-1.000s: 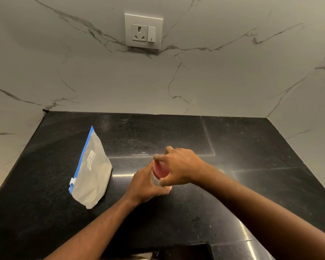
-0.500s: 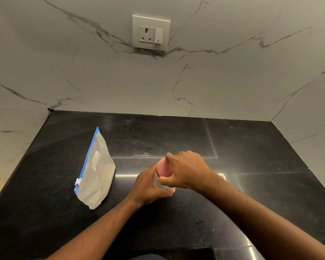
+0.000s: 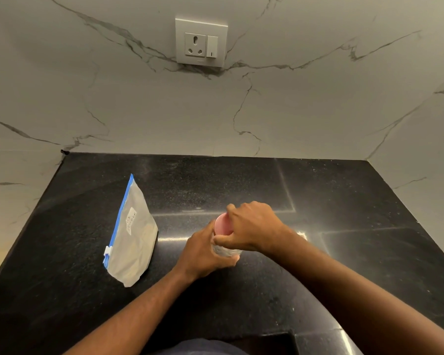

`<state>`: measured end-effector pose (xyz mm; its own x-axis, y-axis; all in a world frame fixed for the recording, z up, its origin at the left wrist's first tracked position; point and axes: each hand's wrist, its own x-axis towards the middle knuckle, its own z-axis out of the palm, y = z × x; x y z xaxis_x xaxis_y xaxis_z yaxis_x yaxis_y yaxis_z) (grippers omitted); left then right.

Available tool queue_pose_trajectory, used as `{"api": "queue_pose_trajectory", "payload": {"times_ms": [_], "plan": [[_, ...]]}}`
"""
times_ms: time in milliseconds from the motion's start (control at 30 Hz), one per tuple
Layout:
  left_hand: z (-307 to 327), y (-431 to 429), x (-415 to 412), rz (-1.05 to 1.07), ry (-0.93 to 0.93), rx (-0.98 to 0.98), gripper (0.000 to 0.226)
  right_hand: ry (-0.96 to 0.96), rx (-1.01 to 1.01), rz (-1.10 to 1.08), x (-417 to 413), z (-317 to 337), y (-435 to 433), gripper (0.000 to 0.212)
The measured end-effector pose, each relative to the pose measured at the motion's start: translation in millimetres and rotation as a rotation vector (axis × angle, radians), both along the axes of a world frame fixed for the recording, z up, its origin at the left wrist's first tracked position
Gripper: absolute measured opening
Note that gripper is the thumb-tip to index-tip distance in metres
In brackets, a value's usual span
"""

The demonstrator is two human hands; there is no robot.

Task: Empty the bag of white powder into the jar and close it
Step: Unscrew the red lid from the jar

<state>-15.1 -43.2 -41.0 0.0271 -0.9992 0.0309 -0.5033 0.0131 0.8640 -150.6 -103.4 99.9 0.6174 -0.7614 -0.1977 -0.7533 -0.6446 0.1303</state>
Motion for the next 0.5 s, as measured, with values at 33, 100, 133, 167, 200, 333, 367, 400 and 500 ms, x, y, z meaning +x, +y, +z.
{"api": "queue_pose_trajectory", "payload": {"times_ms": [33, 100, 133, 167, 200, 333, 367, 400, 500], "plan": [[0.1, -0.1, 0.3, -0.002, -0.006, 0.004, 0.083, -0.005, 0.030, 0.029, 0.6, 2.3, -0.4, 0.071], [0.7, -0.1, 0.4, -0.006, -0.022, 0.019, 0.084, 0.035, 0.079, 0.141, 0.1, 6.7, -2.4, 0.078], [0.7, -0.1, 0.7, -0.005, -0.027, 0.030, 0.085, 0.052, 0.087, 0.195, -1.1, 7.7, -2.8, 0.084], [0.7, -0.3, 1.3, -0.004, -0.032, 0.038, 0.084, 0.059, 0.082, 0.248, -2.3, 8.1, -2.4, 0.088], [1.1, -0.2, 2.4, -0.004, -0.035, 0.043, 0.082, 0.053, 0.072, 0.302, -4.1, 8.6, -1.4, 0.090], [3.3, -1.3, 10.9, -0.011, -0.033, 0.042, 0.075, -0.104, 0.021, 0.444, -18.8, 13.8, 0.4, 0.090], [3.6, -1.8, 14.0, -0.005, -0.031, 0.035, 0.076, -0.197, 0.031, 0.412, -24.6, 14.3, -2.8, 0.088], [4.5, -2.2, 16.4, 0.004, -0.031, 0.028, 0.079, -0.321, 0.067, 0.338, -32.0, 13.4, -7.7, 0.084], [7.1, -1.1, 19.7, 0.057, -0.057, 0.007, 0.089, -0.747, 0.190, -0.006, -54.6, 0.1, -22.2, 0.072]]}}
